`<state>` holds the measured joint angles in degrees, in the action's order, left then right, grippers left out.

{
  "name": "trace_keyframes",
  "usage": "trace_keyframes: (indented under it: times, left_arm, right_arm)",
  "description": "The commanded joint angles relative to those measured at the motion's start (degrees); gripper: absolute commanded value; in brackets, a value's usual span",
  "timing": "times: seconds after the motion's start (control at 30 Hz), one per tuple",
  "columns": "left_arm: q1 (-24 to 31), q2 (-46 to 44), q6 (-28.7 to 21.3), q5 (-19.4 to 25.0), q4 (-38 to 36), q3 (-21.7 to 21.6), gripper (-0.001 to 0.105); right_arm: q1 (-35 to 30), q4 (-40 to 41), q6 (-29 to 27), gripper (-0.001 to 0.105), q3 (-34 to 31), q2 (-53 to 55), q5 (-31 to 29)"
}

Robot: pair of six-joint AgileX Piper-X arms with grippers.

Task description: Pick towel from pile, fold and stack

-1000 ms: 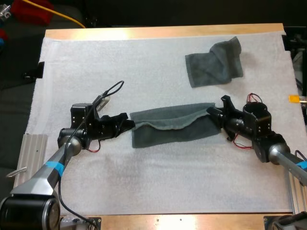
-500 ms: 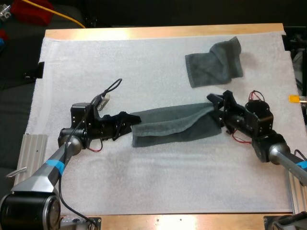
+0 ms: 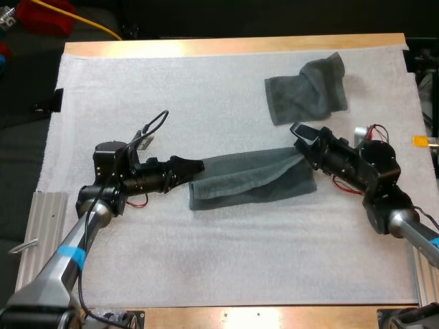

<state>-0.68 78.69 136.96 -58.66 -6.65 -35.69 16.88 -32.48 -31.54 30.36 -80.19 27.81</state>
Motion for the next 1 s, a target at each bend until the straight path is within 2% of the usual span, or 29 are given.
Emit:
trace_keyframes:
  times: [0.0,0.07,0.23,0.37,0.43,0.5,0.6,0.8,0.97]
  left_arm:
    - [0.03,-1.64,-0.70,-0.76,0.91,-0.36,0.064]
    - [0.03,-3.59,-0.98,-0.76,0.86,-0.36,0.064]
    - [0.03,-8.90,-1.84,-0.67,-0.21,-0.36,0.064]
    - [0.03,-13.16,-5.41,1.03,-5.70,-0.36,0.064]
    - [-0.03,-15.12,-8.20,2.93,-9.76,-0.36,0.064]
    - [-0.13,-17.35,-12.12,5.35,-14.85,-0.36,0.064]
    - [-0.13,-20.17,-16.47,8.14,-20.82,-0.36,0.064]
    - [-0.30,-25.29,-22.85,13.63,-29.57,-0.36,0.064]
    - [-1.85,-28.43,-27.07,19.03,-35.57,-0.36,0.064]
  right_arm:
    - [-0.01,1.62,-1.94,0.061,0.17,1.52,0.72]
    - [-0.01,5.35,-4.24,0.059,0.17,3.10,1.06]
    - [-0.01,14.06,-10.70,0.046,0.17,7.53,3.13]
    - [-0.01,19.75,-14.55,0.042,0.17,11.05,4.39]
    - [-0.01,22.47,-16.58,0.033,0.17,12.58,4.48]
    - [-0.01,25.94,-18.88,0.020,0.17,14.33,4.97]
    - [-0.01,29.77,-21.63,0.008,0.17,16.34,5.97]
    - [2.41,36.49,-27.17,0.005,0.17,19.29,5.79]
    - [7.00,42.70,-31.64,0.001,1.26,19.57,1.95]
